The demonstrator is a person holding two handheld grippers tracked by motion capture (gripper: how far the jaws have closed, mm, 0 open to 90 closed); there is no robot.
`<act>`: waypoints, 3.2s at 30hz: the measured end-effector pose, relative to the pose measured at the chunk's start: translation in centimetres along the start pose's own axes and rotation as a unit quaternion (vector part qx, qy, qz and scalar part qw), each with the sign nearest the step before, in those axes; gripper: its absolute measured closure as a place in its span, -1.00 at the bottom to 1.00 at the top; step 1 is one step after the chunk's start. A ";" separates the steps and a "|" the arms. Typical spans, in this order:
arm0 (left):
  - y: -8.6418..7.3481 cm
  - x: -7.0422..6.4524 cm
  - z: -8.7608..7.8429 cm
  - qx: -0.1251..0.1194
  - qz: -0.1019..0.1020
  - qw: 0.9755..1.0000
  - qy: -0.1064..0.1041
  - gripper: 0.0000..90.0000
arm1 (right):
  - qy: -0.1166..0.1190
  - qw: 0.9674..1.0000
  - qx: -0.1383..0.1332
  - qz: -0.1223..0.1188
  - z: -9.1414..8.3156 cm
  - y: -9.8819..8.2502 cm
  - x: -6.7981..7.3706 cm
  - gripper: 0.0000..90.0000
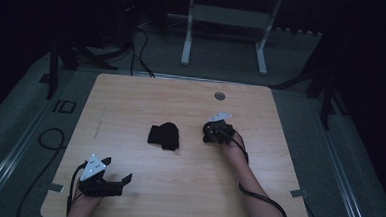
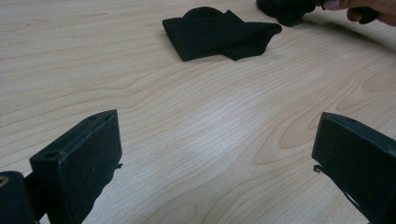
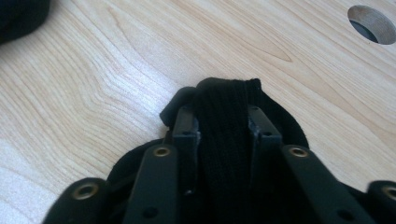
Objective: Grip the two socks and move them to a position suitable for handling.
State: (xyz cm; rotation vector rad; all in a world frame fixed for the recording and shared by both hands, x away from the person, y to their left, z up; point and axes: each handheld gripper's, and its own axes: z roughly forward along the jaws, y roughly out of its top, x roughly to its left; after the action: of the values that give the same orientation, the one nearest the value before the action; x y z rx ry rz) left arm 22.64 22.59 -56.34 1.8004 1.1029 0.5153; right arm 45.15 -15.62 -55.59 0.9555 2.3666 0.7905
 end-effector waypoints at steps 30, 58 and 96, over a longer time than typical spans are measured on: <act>0.1 -0.5 0.4 0.003 -0.001 1.000 -0.007 -0.96 | 0.122 0.981 -0.109 -0.108 -13.2 -2.3 8.4 0.68; 0.6 -3.9 2.4 0.037 -0.011 0.995 -0.091 -0.86 | 0.189 0.973 -0.059 -0.117 -11.0 -6.9 11.4 -0.09; 5.9 -11.3 14.6 0.151 0.096 0.956 -0.234 0.47 | 0.173 0.978 -0.049 -0.104 -11.3 -7.1 10.2 0.74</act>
State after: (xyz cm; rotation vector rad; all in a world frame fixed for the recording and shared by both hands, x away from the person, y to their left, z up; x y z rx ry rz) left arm 30.24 4.75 -56.91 2.1655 0.7063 0.0152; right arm 28.45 -16.14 -54.05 0.5508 2.6354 1.0477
